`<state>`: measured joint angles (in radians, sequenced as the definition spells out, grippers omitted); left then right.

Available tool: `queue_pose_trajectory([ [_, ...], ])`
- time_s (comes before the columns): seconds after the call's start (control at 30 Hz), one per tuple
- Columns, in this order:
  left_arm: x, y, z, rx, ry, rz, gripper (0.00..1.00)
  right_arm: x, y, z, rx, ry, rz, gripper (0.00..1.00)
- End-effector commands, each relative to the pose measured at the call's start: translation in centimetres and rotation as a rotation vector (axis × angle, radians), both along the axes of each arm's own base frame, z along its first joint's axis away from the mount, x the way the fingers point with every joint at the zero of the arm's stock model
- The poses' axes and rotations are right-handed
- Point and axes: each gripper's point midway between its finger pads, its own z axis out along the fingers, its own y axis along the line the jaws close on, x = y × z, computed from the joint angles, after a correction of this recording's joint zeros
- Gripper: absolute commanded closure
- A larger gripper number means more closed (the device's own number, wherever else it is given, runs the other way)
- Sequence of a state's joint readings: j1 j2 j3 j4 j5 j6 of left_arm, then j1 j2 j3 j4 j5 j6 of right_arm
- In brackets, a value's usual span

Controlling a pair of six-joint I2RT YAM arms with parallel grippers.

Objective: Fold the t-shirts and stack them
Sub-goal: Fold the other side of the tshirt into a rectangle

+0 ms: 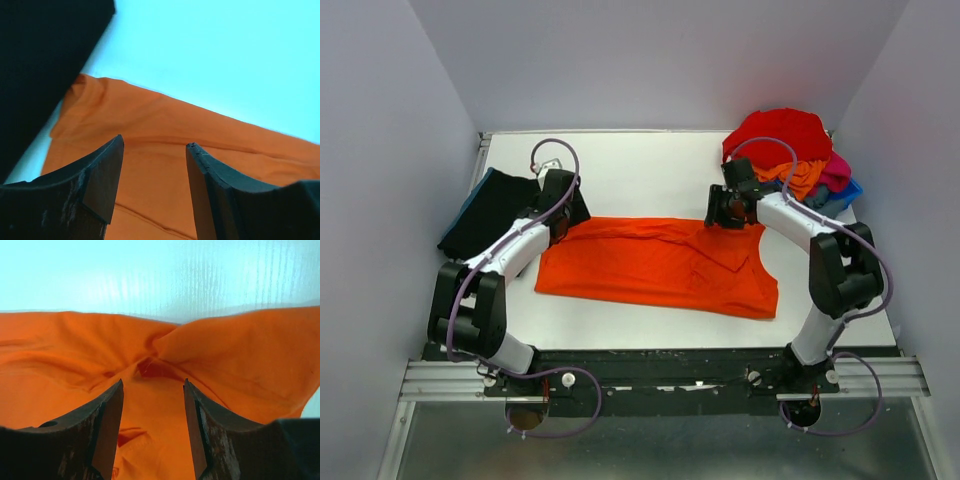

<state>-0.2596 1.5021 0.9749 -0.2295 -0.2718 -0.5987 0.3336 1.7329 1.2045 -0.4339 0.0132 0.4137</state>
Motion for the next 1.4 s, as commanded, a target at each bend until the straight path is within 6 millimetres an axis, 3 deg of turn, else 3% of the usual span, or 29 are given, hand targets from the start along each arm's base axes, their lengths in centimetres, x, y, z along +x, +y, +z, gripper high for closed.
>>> queue_pose_trajectory([
  [0.0, 0.9, -4.4, 1.0, -0.096, -0.04, -0.161, 0.33, 1.4, 0.0, -0.9, -0.077, 0.009, 0.007, 0.4],
  [0.2, 2.3, -7.9, 0.3, -0.129, -0.001, -0.255, 0.34, 1.5, 1.2, -2.2, -0.073, 0.041, 0.046, 0.43],
  [0.37, 3.0, -9.9, -0.1, -0.144, 0.031, -0.303, 0.38, 0.1, 2.8, -2.5, -0.024, 0.08, 0.127, 0.75],
  [0.53, 2.4, -12.3, 0.8, -0.146, 0.048, -0.372, 0.39, -2.7, 3.3, -2.3, 0.025, 0.096, 0.155, 0.99],
  [0.57, 2.3, -12.8, 1.0, -0.148, 0.046, -0.382, 0.39, -3.4, 3.6, -1.8, 0.042, 0.091, 0.163, 0.99],
  [0.83, 0.7, -17.0, 0.8, -0.167, 0.062, -0.526, 0.4, -10.5, 6.3, -0.9, 0.147, 0.174, 0.233, 0.98],
  [0.97, -0.8, -19.5, 0.7, -0.184, 0.058, -0.612, 0.39, -13.2, 7.7, -0.1, 0.267, 0.193, 0.25, 0.63],
  [1.03, -1.5, -20.4, 0.5, -0.197, 0.06, -0.644, 0.38, -13.3, 6.8, 0.4, 0.249, 0.164, 0.199, 0.42],
  [1.1, -2.2, -21.4, 0.5, -0.209, 0.055, -0.682, 0.37, -12.7, 4.8, 0.9, 0.177, 0.11, 0.126, 0.35],
  [1.37, -5.9, -25.3, 0.7, -0.188, 0.043, -0.815, 0.37, -9.7, -3.1, 2.5, 0.022, -0.026, -0.122, 0.4],
])
